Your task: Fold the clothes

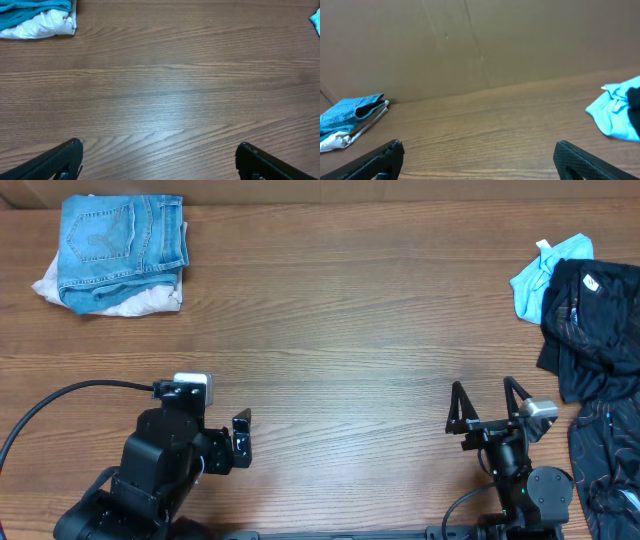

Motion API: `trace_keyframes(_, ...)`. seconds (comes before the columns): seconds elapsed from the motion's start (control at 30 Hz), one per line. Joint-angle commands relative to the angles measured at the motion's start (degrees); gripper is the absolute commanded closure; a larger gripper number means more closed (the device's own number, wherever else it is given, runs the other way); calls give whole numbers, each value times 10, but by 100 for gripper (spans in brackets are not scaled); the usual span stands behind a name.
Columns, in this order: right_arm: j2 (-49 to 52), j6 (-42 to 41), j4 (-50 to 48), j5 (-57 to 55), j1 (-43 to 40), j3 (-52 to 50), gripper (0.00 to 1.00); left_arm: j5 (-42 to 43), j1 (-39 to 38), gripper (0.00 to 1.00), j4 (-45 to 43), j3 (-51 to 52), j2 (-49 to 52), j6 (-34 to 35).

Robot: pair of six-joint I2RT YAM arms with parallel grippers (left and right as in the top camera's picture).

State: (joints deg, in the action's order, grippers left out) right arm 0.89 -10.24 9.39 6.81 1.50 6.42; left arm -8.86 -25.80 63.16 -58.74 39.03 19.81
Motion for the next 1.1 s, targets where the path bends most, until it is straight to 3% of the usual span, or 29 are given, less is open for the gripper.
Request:
trace_keyframes(0.0,-7,31,-14,9,-3,-9,0,-7,-3,0,-1,2,0,12)
trace_keyframes(0.37,-7,31,-125,10,-3,-60,0,-7,-3,0,-1,2,0,12)
trace_keyframes(1.07,-7,131,-54,8,-16,-60,0,-7,-3,0,-1,2,0,12)
